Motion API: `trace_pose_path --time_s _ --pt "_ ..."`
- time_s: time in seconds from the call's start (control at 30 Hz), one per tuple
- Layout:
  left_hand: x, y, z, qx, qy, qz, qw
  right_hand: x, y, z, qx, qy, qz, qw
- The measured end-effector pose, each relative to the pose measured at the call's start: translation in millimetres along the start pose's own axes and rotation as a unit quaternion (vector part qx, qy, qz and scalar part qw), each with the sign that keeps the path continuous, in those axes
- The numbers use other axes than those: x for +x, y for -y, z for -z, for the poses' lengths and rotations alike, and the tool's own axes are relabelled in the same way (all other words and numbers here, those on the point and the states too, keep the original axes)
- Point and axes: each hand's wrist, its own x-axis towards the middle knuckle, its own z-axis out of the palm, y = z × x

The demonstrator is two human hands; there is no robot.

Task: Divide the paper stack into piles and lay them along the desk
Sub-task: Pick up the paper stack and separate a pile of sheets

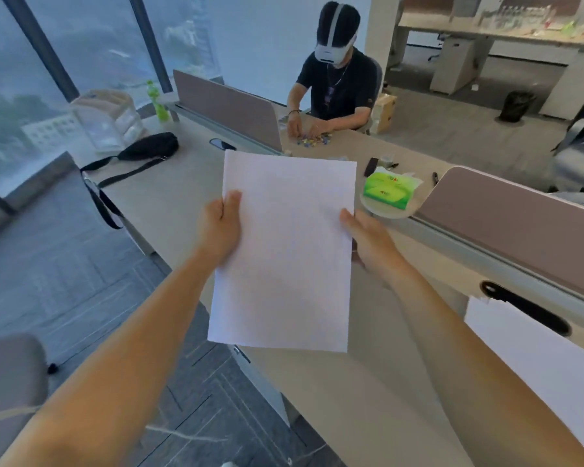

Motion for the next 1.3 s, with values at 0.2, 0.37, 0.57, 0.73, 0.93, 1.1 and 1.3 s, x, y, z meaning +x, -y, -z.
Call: trace_pose_path --time_s 0.2,0.37,0.57,0.73,0.93,1.1,1.3 --pt "9 29 42 -0.065 0.032 0.134 0.988 23 -11 -87 -0.023 -0.099 -0.012 0.995" --pt "38 79 89 -0.045 0.058 0.116 0.991 48 -10 -166 -0.097 -0.125 0.027 0.987" --pt "85 129 166 -0.116 0.082 0.124 0.982 83 10 -251 -0.154 -0.173 0.035 0.972" --pt "113 162 201 -0.097 0.194 0.164 0.962 118 29 -299 -0.132 -0.247 0.019 0.960" --pt "141 181 209 -0.033 0.136 0.067 0.988 161 28 -329 -0.142 -0.230 -0.009 0.963" --pt "189 201 204 -0.009 0.114 0.057 0.992 207 4 -328 -0.013 -0.201 -0.095 0.975" --pt "258 214 169 0.056 0.110 0.075 0.990 271 -33 -327 -0.052 -0.184 -0.137 0.972"
